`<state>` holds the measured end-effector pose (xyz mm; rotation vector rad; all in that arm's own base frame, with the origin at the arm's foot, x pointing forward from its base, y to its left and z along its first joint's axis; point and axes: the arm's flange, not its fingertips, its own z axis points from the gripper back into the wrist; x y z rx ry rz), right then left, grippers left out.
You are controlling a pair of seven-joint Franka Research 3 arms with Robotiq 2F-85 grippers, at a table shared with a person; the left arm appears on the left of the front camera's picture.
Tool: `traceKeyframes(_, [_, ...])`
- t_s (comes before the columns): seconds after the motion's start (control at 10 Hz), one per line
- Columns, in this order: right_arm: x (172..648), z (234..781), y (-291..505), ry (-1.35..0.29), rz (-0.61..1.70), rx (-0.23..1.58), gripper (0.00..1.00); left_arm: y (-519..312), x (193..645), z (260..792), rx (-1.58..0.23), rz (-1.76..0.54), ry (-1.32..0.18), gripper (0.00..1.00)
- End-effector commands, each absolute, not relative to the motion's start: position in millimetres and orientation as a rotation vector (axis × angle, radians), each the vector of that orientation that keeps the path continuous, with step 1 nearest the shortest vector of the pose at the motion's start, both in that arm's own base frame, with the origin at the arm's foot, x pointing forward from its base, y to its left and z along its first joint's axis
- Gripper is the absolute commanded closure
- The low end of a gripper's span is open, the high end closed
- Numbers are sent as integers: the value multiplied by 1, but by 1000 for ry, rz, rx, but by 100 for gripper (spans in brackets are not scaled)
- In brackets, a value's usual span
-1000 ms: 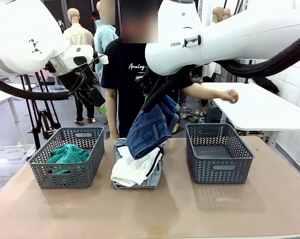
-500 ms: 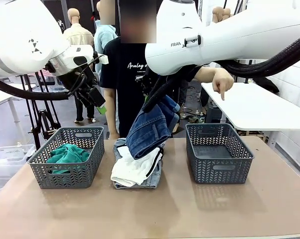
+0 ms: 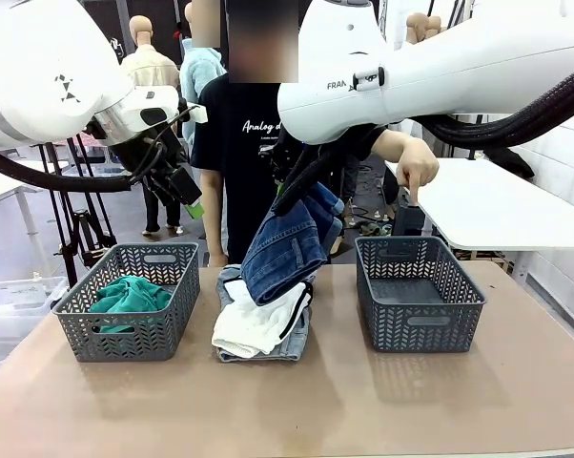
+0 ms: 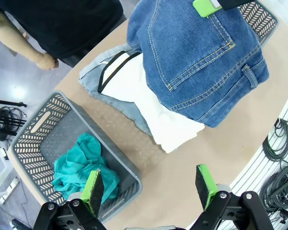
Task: Sort the tops and bottoms.
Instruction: Sort the clothes according to human instructions.
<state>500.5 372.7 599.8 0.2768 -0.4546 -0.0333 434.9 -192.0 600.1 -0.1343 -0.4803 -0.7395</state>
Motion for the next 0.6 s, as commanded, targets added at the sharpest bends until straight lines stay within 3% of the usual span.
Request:
traceKeyframes(0.0, [498, 602, 370, -462, -29, 287, 100, -192, 435, 601, -126, -736, -486, 0])
traceKeyframes(0.5, [501, 600, 373, -455, -33, 277, 100, -192, 435, 601, -126, -736, -486, 0])
